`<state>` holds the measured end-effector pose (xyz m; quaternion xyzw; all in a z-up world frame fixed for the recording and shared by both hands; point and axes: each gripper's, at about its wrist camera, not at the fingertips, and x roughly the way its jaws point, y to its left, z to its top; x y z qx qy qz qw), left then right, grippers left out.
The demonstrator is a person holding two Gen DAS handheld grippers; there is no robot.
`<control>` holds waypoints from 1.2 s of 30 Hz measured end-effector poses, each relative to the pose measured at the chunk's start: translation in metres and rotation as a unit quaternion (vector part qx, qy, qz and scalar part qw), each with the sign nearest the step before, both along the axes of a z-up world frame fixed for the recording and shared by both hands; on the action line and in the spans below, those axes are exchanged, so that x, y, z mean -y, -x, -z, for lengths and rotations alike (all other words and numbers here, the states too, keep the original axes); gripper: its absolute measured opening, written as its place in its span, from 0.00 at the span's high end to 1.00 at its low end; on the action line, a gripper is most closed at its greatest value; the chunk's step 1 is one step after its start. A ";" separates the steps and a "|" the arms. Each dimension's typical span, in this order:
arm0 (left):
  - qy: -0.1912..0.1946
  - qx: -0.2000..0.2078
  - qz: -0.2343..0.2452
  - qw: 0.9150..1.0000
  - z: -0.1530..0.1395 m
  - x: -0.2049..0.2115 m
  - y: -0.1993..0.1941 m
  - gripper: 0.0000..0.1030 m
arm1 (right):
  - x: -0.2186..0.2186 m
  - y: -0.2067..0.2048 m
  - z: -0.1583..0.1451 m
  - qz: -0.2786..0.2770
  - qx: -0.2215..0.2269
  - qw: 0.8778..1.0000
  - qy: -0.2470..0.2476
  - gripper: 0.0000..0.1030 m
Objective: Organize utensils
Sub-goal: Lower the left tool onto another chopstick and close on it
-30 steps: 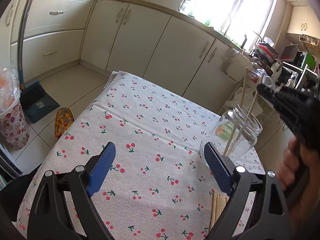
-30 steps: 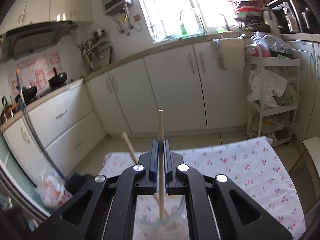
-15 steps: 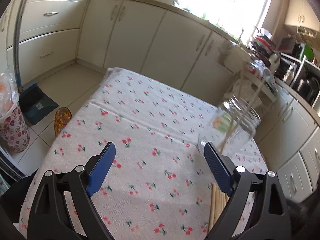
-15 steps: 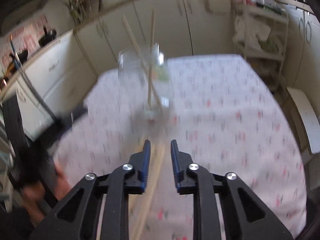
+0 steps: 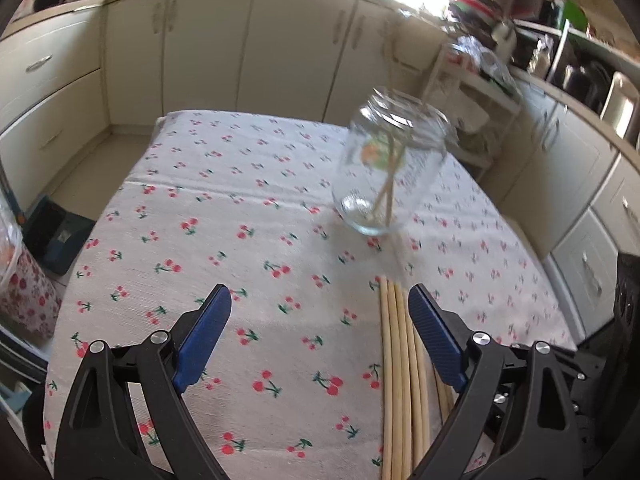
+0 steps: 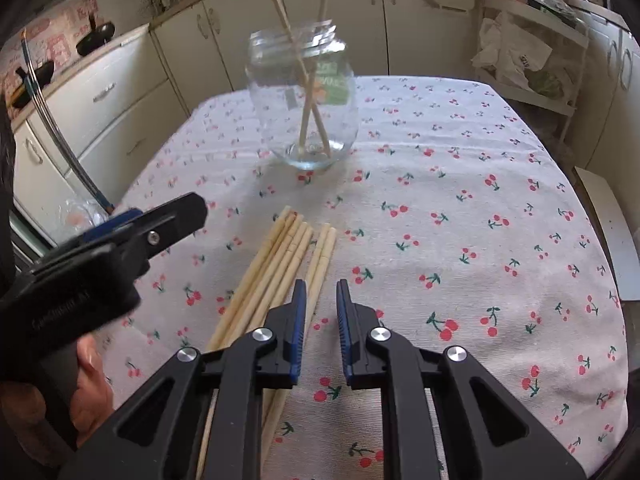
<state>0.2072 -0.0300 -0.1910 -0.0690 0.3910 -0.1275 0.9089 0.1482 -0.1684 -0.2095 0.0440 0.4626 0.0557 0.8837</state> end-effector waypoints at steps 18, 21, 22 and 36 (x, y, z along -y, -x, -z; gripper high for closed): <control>-0.068 -0.054 0.077 0.993 0.021 0.041 -0.006 0.45 | 0.038 -0.002 0.002 0.008 -0.005 0.999 -0.035 0.84; -0.057 -0.057 0.073 0.994 0.021 0.038 -0.008 0.62 | 0.039 -0.003 0.002 0.008 -0.006 0.999 -0.039 0.84; -0.046 -0.062 0.066 0.995 0.021 0.033 -0.009 0.69 | 0.039 -0.003 0.002 0.008 -0.006 0.999 -0.039 0.84; 0.018 -0.089 0.024 0.996 0.024 0.006 -0.017 0.85 | 0.030 -0.013 0.003 -0.020 -0.009 0.999 -0.024 0.84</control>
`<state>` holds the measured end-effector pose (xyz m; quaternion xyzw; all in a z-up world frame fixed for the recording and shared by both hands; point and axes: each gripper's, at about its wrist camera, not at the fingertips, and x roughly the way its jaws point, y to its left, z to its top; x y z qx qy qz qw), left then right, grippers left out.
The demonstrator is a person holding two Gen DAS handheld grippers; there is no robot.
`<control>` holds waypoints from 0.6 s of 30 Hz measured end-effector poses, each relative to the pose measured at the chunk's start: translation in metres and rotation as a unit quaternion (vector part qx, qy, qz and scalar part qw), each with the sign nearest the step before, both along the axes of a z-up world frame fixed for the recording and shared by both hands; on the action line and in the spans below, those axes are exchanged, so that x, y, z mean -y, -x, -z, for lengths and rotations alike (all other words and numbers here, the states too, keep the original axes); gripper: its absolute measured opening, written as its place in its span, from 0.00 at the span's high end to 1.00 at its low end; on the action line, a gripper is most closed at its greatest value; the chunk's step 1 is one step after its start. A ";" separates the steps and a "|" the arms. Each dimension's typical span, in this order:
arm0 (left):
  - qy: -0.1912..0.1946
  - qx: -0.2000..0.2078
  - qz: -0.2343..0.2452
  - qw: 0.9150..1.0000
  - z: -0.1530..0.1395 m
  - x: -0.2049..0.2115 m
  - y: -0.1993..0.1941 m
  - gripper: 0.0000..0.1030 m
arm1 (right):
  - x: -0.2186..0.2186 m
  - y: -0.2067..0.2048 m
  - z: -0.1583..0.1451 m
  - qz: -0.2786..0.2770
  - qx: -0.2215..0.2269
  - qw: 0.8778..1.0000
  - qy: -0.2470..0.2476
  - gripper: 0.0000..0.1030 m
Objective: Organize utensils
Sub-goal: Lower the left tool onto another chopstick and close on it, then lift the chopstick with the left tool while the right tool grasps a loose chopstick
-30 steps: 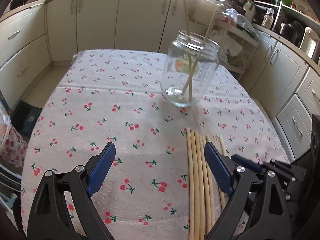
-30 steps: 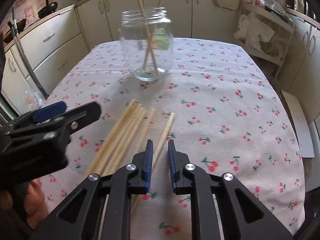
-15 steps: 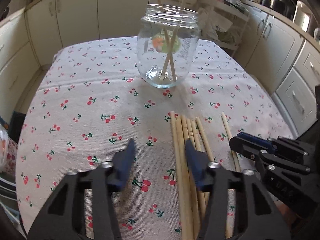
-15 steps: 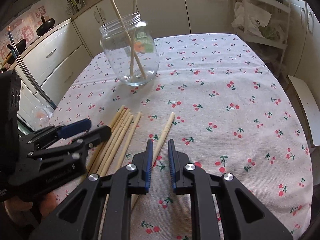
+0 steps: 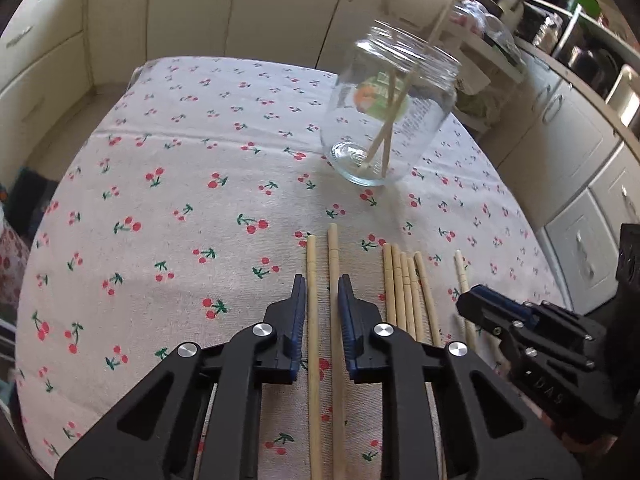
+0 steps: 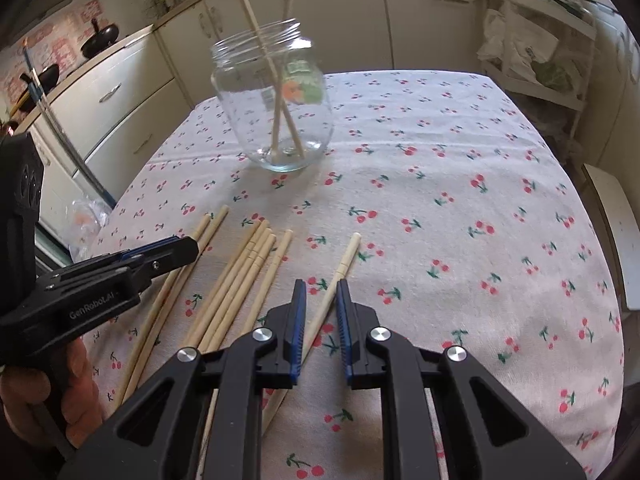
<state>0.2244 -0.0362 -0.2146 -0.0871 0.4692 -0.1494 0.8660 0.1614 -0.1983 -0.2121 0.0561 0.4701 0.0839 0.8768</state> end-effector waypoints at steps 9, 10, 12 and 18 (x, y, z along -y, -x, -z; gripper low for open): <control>-0.038 -0.005 -0.006 0.999 -0.003 -0.001 -0.008 0.84 | 0.001 -0.001 -0.001 0.004 -0.009 1.000 0.015 0.84; -0.058 -0.002 0.002 0.998 -0.004 0.004 -0.009 0.84 | 0.001 -0.002 -0.001 0.004 -0.009 1.000 0.016 0.84; -0.078 0.002 0.008 0.997 -0.004 0.009 -0.009 0.84 | -0.001 -0.002 -0.001 0.002 -0.008 1.000 0.020 0.84; -0.104 0.006 0.026 0.994 -0.004 0.020 -0.012 0.95 | 0.000 -0.003 0.000 -0.008 -0.006 1.000 0.017 0.91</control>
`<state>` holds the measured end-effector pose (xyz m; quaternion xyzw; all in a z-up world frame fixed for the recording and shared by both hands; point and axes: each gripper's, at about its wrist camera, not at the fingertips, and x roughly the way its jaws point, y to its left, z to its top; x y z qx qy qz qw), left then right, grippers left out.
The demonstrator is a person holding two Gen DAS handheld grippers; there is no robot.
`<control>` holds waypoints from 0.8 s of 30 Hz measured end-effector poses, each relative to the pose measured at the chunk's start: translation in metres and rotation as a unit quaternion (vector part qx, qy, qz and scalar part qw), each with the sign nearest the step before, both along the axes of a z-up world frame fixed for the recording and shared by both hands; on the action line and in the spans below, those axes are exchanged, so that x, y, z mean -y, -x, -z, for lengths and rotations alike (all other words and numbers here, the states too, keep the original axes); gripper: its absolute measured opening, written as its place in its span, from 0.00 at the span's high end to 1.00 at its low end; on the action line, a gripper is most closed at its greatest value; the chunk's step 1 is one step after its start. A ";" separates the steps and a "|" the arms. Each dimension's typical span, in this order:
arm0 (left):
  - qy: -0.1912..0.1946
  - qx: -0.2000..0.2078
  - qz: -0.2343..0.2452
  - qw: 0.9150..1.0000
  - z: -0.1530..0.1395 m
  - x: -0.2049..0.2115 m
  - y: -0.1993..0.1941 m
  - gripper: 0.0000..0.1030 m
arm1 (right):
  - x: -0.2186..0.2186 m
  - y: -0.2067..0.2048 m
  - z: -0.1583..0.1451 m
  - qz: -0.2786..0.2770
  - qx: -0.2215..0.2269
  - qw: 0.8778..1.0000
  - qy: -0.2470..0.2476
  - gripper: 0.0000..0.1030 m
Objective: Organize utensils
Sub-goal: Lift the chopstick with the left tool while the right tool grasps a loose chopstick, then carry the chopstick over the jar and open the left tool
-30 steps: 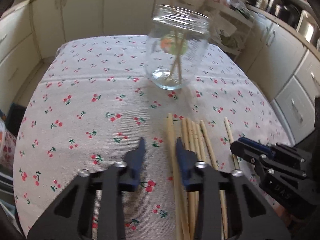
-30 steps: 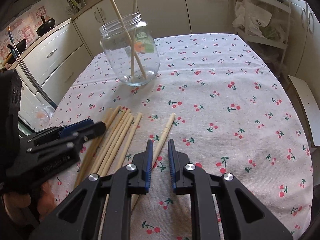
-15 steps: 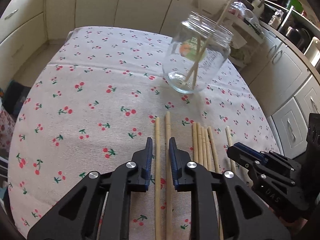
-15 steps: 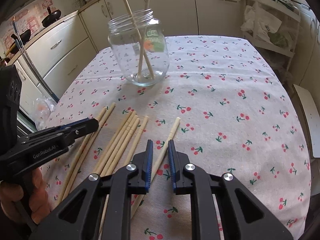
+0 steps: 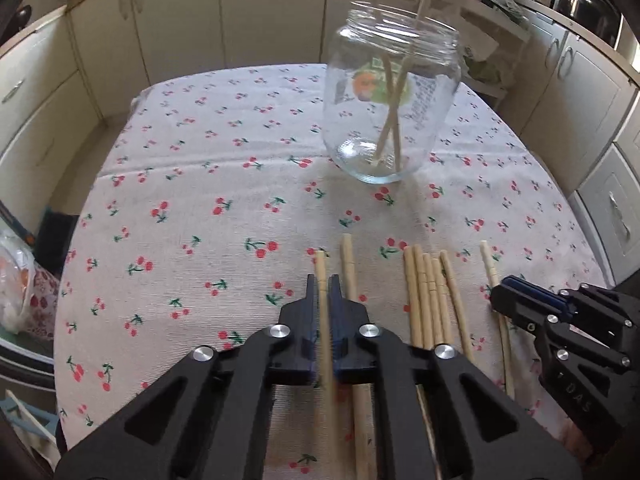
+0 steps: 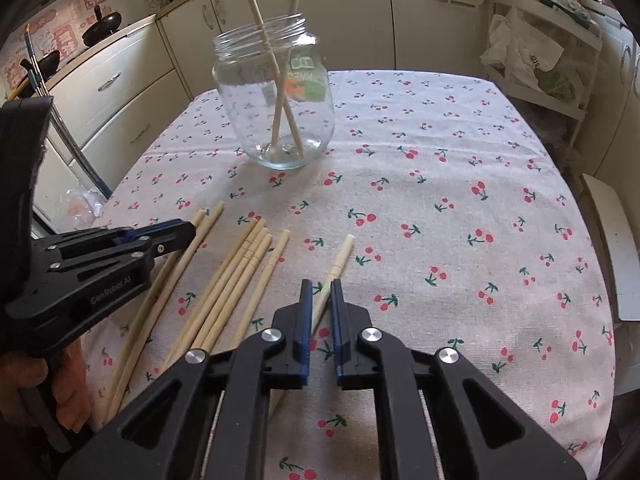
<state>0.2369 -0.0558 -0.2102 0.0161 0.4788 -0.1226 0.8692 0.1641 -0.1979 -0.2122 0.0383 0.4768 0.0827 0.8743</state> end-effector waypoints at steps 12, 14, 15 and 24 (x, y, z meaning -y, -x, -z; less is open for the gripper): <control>-0.011 -0.031 0.012 0.999 0.000 0.001 -0.006 0.94 | -0.011 -0.008 -0.001 -0.011 -0.017 0.999 0.043 0.87; -0.025 -0.028 0.017 0.999 -0.001 0.005 -0.008 0.95 | -0.012 -0.009 -0.001 -0.012 -0.017 0.999 0.047 0.91; -0.021 -0.030 0.019 0.999 -0.001 0.005 -0.009 0.95 | -0.010 -0.009 -0.001 -0.010 -0.018 0.999 0.042 0.92; 0.092 0.056 -0.017 0.994 -0.059 -0.029 -0.011 0.95 | 0.003 -0.007 -0.001 0.014 -0.019 1.000 -0.010 0.94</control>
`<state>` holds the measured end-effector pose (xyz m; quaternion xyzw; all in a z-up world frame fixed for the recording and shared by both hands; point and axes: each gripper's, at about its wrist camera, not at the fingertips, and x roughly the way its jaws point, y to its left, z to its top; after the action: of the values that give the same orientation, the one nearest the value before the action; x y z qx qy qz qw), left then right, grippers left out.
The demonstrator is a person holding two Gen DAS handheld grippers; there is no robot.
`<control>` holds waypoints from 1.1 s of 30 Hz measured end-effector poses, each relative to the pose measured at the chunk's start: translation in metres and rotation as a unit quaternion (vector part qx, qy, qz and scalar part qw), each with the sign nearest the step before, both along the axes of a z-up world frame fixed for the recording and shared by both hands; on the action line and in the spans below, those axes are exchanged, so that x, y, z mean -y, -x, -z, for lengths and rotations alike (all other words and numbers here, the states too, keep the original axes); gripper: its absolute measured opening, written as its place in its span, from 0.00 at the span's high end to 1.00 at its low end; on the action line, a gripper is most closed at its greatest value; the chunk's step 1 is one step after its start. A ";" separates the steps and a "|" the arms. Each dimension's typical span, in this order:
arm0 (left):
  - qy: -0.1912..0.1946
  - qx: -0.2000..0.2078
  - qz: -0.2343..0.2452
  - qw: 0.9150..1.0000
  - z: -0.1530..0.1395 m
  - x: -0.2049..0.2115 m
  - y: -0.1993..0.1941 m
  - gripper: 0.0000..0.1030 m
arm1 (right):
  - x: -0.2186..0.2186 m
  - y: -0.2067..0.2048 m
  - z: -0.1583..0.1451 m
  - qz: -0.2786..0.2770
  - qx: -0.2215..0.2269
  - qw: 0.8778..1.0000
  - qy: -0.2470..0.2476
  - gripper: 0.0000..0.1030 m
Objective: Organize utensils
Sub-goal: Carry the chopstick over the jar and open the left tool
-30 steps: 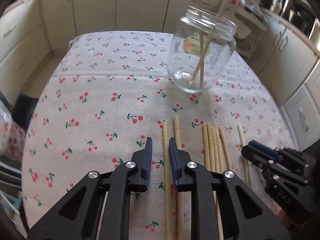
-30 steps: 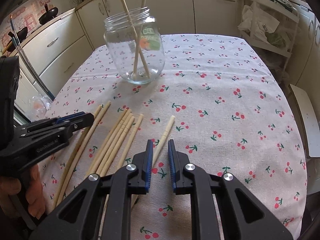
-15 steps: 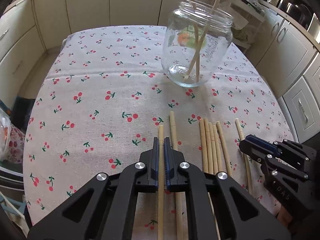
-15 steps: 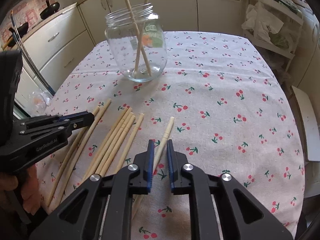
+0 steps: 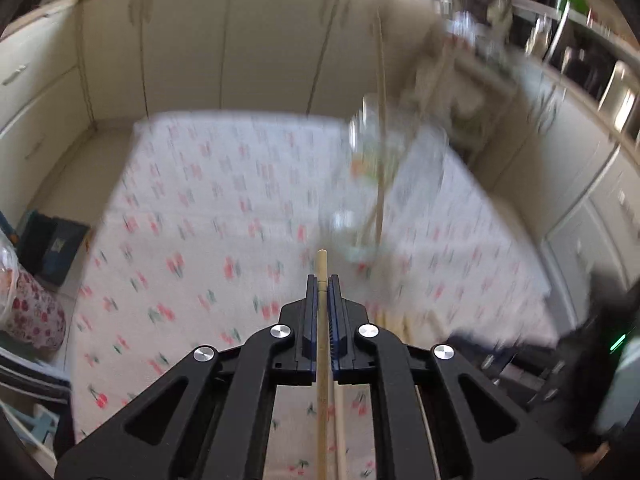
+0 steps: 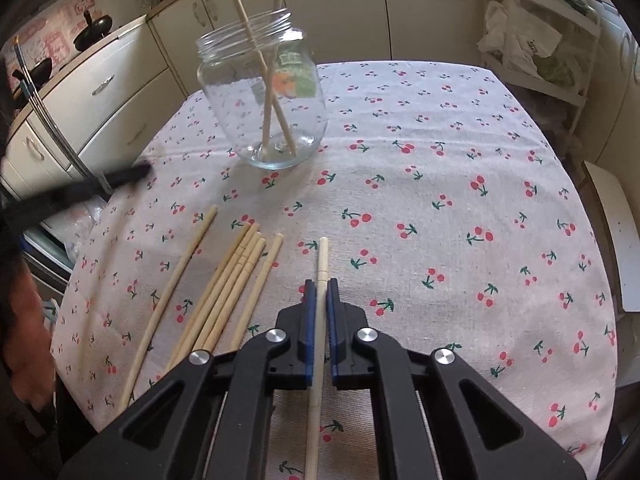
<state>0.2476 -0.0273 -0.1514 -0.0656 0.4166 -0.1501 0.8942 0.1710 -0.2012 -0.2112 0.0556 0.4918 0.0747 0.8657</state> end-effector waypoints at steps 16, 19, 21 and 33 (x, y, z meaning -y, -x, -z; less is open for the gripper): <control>0.141 0.223 -0.060 0.963 -0.121 -0.003 -0.028 0.95 | 0.011 -0.001 0.002 0.019 0.003 0.999 -0.046 0.94; 0.148 0.253 -0.077 0.953 -0.135 0.003 -0.038 0.95 | 0.011 -0.001 0.002 0.021 0.004 0.998 -0.053 0.94; 0.154 0.271 -0.089 0.946 -0.141 0.007 -0.046 0.95 | 0.012 -0.001 0.002 0.022 0.005 0.998 -0.058 0.94; 0.122 0.330 -0.126 0.928 -0.141 0.040 -0.091 0.95 | 0.016 -0.002 0.003 0.021 0.004 0.997 -0.073 0.94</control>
<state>0.3382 -0.0669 -0.0099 -0.1735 0.0649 -0.0988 0.9777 0.1728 -0.2168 -0.2140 0.1293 0.4800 0.0923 0.8628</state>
